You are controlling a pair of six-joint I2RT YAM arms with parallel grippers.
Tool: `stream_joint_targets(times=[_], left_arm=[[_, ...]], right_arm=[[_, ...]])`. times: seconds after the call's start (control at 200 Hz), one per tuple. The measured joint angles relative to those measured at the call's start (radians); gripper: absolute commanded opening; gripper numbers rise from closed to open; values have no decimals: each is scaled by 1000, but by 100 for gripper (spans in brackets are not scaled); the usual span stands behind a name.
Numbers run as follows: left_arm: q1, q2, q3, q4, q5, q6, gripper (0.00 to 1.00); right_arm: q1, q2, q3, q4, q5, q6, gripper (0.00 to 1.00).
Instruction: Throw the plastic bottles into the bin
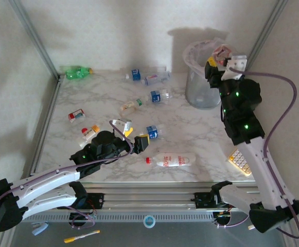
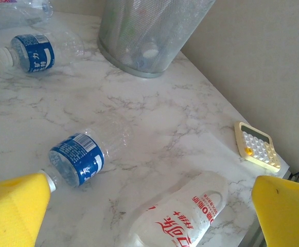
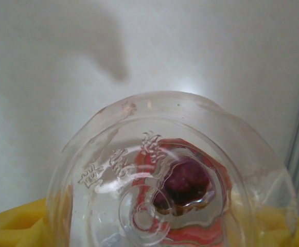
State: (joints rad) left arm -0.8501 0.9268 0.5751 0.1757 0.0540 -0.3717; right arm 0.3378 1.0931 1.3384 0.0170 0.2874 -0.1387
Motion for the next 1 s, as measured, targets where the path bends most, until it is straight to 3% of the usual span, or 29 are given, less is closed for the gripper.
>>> stream_joint_targets(times=[0.16,0.26,0.345,0.5,0.651,1.001], left_arm=[[0,3,0,1,6,0,100],[0,13,0,3,12,0,100],[-1,28,0,12,23,-4,100],[-14,68,0,34,40,-23,100],[-40,111,0,38,56,-33,100],[-60,174,9,37,66,-34,100]], right_arm=[[-130,219,233,-158,-59,75,40],[-208,419,479,-307,-111,134,50],[-251,603,706,-443,-151,180,70],[-285,805,904,-660,-236,236,80],[-285,789,851,-748,-307,256,85],[-285,547,725,-769,-427,283,89]])
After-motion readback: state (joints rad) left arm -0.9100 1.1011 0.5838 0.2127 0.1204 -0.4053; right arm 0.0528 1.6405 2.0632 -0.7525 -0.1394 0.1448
